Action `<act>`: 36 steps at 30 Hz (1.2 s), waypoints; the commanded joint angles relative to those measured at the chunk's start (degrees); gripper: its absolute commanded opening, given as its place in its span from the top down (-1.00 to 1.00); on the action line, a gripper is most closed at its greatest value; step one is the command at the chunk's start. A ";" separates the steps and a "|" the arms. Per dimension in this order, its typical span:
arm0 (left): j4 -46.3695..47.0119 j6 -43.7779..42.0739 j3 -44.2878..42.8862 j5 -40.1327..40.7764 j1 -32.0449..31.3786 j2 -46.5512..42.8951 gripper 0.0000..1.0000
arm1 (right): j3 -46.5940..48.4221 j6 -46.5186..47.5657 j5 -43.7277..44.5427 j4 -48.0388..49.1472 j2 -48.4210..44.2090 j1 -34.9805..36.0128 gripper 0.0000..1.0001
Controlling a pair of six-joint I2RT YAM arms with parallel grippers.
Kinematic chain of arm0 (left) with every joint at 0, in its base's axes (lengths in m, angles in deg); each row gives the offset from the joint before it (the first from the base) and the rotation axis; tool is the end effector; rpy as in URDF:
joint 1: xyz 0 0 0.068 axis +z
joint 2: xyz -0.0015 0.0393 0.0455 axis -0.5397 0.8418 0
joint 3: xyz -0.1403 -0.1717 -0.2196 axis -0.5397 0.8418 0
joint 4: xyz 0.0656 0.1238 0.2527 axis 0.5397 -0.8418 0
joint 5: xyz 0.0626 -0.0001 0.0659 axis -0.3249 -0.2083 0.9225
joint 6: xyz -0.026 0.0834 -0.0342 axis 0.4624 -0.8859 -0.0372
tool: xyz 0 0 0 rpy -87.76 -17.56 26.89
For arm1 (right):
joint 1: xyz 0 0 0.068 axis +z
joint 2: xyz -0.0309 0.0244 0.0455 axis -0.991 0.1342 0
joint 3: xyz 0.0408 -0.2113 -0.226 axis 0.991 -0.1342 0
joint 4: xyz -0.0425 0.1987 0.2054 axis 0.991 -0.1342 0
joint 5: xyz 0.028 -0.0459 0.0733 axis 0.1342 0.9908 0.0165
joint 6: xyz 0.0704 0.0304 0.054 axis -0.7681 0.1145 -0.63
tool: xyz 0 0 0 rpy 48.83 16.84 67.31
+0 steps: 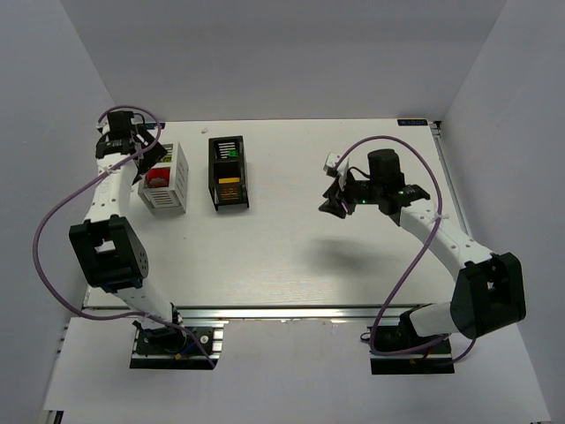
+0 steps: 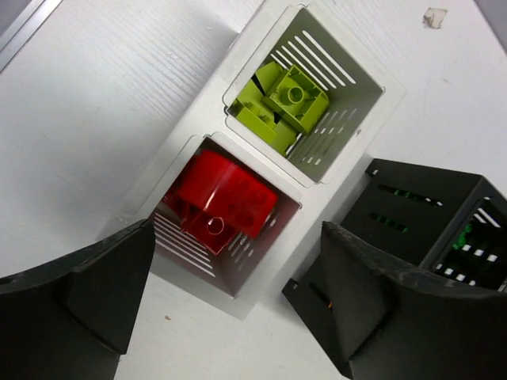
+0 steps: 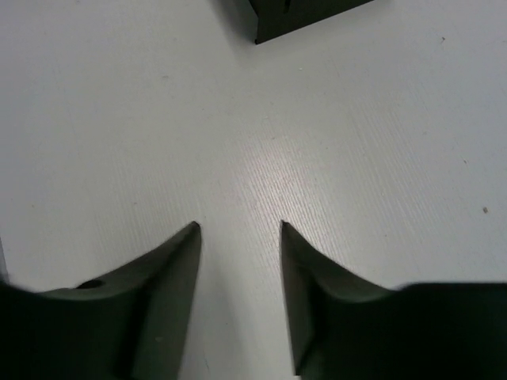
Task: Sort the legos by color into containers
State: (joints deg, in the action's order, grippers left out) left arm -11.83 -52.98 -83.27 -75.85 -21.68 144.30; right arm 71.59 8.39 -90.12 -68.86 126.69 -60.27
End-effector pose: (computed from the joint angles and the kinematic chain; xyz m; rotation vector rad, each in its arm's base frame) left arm 0.4336 0.0971 0.3094 -0.9525 2.2386 0.0195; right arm 0.3096 0.1829 0.2968 -1.2625 1.6336 0.6279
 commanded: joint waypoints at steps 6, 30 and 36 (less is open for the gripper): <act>3.53 -0.17 6.24 -1.93 0.18 -13.10 -0.96 | 2.63 -2.58 2.08 -0.21 -4.14 -1.45 -0.79; 31.50 1.32 45.02 -29.98 -14.24 -48.81 -0.96 | 7.11 -30.72 38.91 -2.58 -7.92 -5.76 -0.79; 30.18 1.15 44.94 -30.24 -14.24 -49.35 -0.96 | 6.76 -30.72 40.76 -4.16 -8.45 -5.67 -0.79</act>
State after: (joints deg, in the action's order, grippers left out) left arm 17.70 -51.99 -38.18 -106.10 -35.78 95.88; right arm 77.95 -21.31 -51.41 -72.77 119.89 -65.77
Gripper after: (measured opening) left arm 0.982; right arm 0.895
